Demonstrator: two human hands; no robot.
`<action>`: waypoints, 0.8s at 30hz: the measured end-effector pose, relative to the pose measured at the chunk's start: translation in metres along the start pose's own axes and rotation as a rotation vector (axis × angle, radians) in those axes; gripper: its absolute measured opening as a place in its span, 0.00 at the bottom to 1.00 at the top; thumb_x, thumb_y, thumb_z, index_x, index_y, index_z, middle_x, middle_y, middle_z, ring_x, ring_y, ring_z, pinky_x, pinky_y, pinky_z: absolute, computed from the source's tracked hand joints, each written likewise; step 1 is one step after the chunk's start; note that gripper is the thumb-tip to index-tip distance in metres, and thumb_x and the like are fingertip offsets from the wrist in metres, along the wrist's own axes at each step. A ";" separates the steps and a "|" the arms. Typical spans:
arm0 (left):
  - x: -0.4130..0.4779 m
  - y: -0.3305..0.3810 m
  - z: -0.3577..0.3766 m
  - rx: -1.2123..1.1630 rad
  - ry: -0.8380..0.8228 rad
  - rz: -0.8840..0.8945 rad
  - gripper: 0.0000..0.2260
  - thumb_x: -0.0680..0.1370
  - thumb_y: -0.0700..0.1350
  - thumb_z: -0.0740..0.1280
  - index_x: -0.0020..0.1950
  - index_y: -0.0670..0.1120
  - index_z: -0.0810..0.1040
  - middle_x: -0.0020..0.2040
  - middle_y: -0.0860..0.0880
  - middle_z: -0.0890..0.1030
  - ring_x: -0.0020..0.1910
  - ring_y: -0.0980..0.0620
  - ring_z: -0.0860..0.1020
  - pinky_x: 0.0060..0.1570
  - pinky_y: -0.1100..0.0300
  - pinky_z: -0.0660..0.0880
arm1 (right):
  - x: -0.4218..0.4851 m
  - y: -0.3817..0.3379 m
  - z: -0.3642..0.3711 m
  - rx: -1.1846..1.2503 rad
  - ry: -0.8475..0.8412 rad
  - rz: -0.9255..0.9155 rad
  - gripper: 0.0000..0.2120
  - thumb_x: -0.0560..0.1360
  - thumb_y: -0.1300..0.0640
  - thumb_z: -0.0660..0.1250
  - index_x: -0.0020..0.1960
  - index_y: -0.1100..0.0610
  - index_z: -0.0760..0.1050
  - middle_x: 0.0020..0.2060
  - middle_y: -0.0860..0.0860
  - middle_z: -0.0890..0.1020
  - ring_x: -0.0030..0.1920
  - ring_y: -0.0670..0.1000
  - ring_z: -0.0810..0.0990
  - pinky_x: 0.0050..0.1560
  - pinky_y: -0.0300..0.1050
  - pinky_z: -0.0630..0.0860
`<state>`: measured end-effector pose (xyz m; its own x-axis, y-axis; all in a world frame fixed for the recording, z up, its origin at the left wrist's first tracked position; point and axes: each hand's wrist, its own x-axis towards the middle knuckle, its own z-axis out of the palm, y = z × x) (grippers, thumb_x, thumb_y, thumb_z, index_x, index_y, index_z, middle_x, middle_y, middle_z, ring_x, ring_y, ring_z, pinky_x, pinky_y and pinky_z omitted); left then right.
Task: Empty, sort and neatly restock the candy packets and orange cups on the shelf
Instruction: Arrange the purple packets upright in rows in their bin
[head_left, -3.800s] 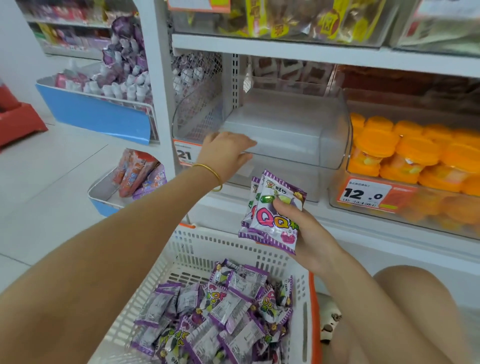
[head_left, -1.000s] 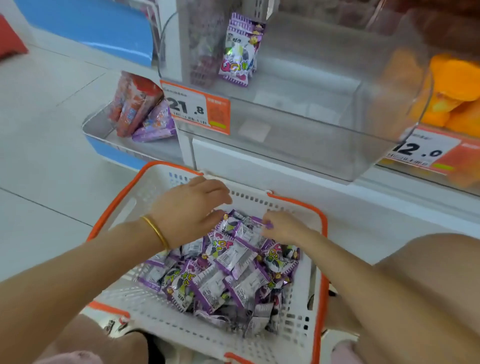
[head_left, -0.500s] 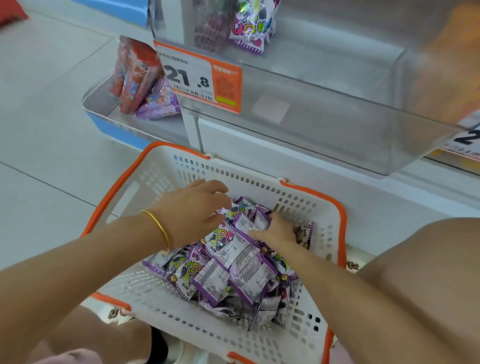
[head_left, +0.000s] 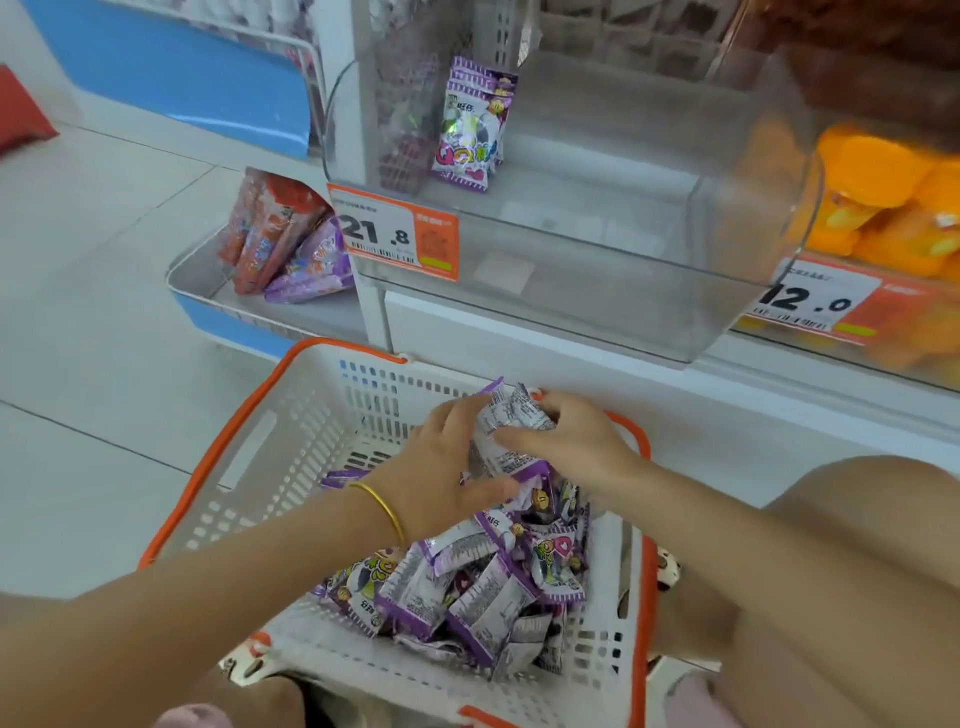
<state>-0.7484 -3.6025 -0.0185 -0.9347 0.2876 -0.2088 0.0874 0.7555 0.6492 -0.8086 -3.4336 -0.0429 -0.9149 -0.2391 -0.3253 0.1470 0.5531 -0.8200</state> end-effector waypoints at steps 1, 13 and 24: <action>-0.001 0.006 0.002 -0.103 0.041 -0.007 0.38 0.74 0.57 0.67 0.76 0.50 0.49 0.72 0.50 0.58 0.71 0.50 0.60 0.68 0.58 0.62 | -0.008 -0.007 -0.003 0.067 -0.008 0.016 0.29 0.58 0.38 0.74 0.53 0.54 0.79 0.46 0.51 0.84 0.46 0.52 0.83 0.47 0.52 0.80; 0.000 0.010 -0.015 -0.872 0.155 -0.255 0.38 0.63 0.55 0.74 0.69 0.48 0.64 0.64 0.49 0.72 0.60 0.51 0.75 0.59 0.55 0.73 | -0.037 -0.040 -0.005 0.660 -0.099 0.158 0.13 0.73 0.66 0.70 0.54 0.59 0.71 0.51 0.60 0.82 0.49 0.59 0.83 0.50 0.57 0.81; 0.004 -0.008 -0.036 -1.481 0.281 -0.493 0.14 0.72 0.37 0.59 0.57 0.42 0.71 0.49 0.43 0.77 0.42 0.46 0.76 0.40 0.56 0.75 | -0.031 -0.038 -0.033 0.449 0.029 0.061 0.13 0.72 0.70 0.68 0.48 0.54 0.73 0.37 0.50 0.80 0.35 0.45 0.80 0.33 0.38 0.74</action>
<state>-0.7651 -3.6286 0.0018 -0.8145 -0.0421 -0.5787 -0.4734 -0.5285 0.7047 -0.7980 -3.4210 0.0142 -0.9087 -0.1904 -0.3714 0.3437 0.1634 -0.9247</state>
